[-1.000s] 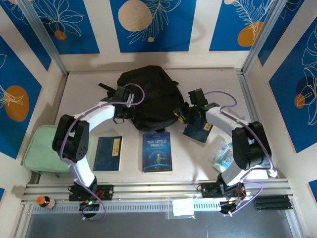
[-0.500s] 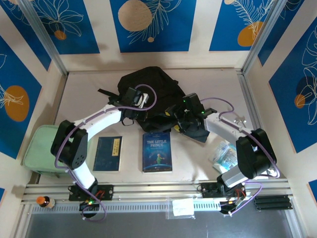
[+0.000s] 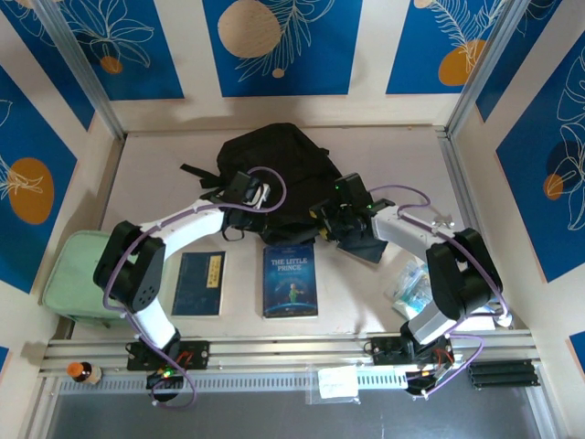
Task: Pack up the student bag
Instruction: Unzip the student bag at the top-center of the table.
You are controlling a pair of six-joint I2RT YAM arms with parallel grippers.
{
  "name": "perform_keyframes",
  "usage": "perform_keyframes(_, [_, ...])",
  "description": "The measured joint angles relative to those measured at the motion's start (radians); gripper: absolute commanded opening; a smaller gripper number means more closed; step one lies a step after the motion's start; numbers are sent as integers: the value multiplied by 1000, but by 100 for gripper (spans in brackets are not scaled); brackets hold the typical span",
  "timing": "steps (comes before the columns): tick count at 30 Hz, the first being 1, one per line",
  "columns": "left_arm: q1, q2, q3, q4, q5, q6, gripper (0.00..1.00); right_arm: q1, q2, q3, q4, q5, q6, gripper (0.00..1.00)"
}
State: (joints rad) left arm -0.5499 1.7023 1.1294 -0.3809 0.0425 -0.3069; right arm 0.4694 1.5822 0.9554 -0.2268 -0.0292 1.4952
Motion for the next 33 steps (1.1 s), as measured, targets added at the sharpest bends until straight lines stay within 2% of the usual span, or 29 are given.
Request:
perform_keyframes(2, [3,-1,-3,-1,-28,-3,0,-1,16,0,3,0,-3,17])
perform_keyframes(5, [15,-5,-5,-9,-91,-15,0,-6,23,-2,4,0,-14,11])
perform_keyframes(9, [61,-5,-5,-12,-129,-34,0,-8,23,-2,13,-5,-24,9])
perform_keyframes(13, [100,10,0,0,-129,-37,0,-6,23,-2,41,-26,-33,9])
perform_keyframes(20, [151,120,81,0,-121,-36,0,-5,23,-2,66,-31,-49,9])
perform_keyframes(25, [170,128,94,0,-109,-36,0,-2,22,-2,96,-46,-59,10])
perform_keyframes(29, [191,128,103,-8,-122,-28,0,24,33,15,107,-68,-83,19])
perform_keyframes(33, [249,129,126,-26,-187,-21,0,57,66,67,97,-84,-122,51])
